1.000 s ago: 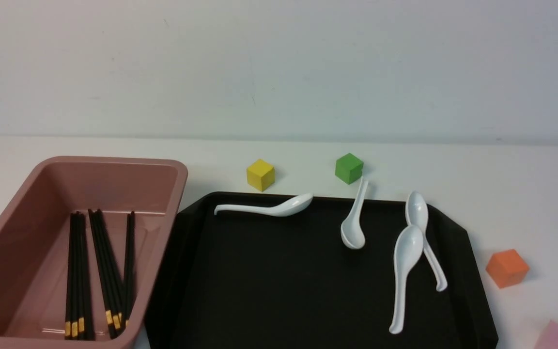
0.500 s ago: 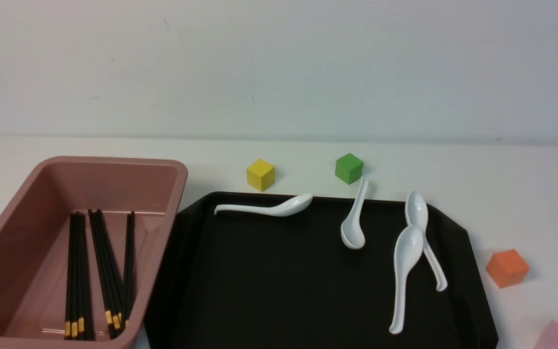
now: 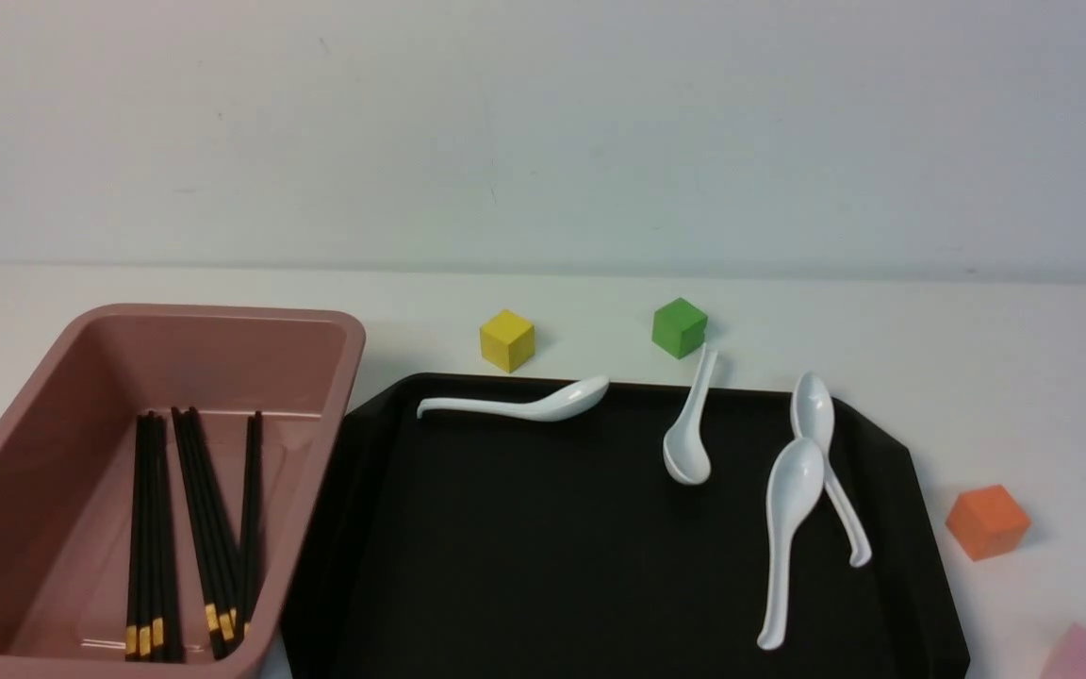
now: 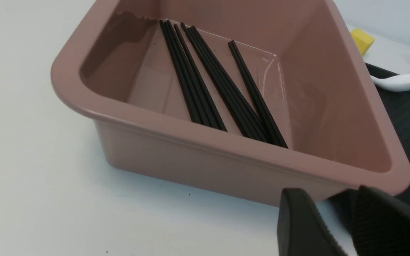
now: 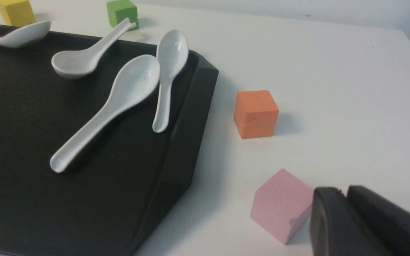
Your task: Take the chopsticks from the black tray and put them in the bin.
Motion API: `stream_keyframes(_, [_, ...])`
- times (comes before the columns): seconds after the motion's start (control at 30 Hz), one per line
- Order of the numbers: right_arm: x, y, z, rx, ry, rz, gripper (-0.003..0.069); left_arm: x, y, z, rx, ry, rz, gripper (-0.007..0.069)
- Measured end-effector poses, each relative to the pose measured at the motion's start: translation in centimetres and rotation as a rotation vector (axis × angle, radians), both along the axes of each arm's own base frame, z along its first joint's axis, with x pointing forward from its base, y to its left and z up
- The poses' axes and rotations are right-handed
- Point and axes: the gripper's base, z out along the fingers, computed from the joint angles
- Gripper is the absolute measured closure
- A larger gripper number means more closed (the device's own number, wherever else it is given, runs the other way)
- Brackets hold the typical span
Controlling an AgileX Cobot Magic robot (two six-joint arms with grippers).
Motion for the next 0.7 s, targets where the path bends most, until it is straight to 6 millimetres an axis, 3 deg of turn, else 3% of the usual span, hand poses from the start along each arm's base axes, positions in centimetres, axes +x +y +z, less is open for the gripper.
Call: stream_keyframes(0.7, [0.0,0.0,0.0,-0.002,0.0,0.0,0.0548,0.0,0.0,0.0,0.0,0.0,0.0,0.0386])
